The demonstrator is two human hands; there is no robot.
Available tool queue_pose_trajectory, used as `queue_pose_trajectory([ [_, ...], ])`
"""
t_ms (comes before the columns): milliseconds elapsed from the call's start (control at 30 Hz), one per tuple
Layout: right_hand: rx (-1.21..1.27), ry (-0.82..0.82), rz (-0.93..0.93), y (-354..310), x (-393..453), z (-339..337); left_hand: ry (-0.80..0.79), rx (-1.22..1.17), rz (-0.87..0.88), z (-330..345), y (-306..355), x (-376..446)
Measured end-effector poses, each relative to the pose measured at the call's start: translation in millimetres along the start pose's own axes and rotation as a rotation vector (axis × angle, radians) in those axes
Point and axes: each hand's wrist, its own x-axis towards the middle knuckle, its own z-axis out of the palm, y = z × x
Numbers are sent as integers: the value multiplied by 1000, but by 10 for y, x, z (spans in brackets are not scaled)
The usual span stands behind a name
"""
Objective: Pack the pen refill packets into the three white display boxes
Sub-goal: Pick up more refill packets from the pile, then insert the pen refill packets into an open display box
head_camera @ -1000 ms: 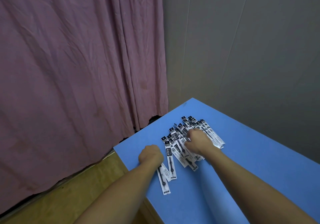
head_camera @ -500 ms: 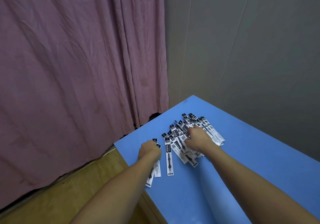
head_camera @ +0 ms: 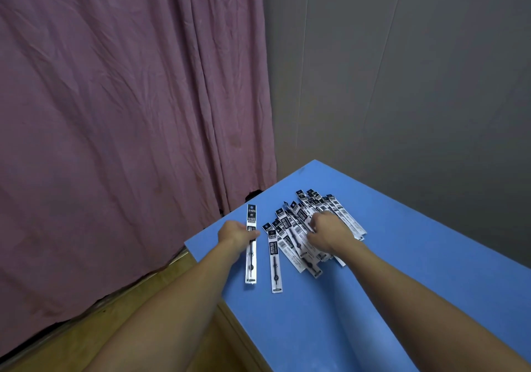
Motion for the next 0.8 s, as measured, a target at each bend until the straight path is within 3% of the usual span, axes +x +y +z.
queue_pose_trajectory([
  [167, -5, -19, -25, -57, -8, 30, -36, -90, 145, -147, 140, -20],
  [367, -19, -38, 23, -18, -175, 78, -41, 31, 335, -188, 304, -157],
  [800, 18, 74, 390, 362, -1293, -209, -281, 121, 581, 161, 646, -813],
])
